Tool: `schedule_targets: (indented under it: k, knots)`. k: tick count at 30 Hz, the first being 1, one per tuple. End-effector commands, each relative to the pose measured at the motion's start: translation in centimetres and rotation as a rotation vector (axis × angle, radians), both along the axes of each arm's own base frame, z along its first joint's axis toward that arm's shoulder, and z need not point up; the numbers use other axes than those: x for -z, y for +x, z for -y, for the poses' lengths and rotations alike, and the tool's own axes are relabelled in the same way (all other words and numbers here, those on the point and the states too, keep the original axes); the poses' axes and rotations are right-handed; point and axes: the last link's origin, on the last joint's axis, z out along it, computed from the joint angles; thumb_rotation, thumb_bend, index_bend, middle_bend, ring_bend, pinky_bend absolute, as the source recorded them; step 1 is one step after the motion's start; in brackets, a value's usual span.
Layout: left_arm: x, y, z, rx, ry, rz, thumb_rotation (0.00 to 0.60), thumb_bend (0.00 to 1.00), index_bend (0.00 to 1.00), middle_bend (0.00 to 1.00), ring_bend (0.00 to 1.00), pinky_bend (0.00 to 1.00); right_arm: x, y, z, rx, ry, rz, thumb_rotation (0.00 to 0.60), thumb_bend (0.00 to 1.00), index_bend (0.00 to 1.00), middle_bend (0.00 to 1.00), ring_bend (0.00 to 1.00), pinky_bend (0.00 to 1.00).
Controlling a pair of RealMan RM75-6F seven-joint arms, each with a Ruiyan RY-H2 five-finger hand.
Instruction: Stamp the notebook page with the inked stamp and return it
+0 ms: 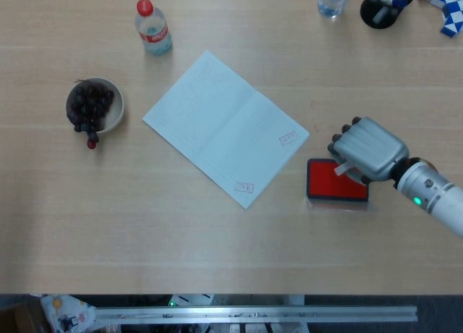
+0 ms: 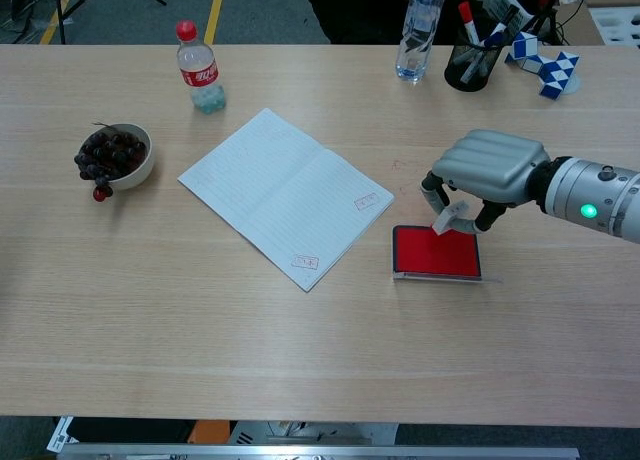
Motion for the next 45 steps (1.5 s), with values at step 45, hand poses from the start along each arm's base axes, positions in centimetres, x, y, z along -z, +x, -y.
schedule_targets:
  k: [45]
  knots:
    - [-0.1,-0.7,0.2,-0.016,0.004,0.004,0.6,0.19,0.27,0.23,0.17,0.1,4.3,-0.9,-0.6,-0.081,0.034,-0.09,0.6,0.34,0.71,0.56,0.46,0.4]
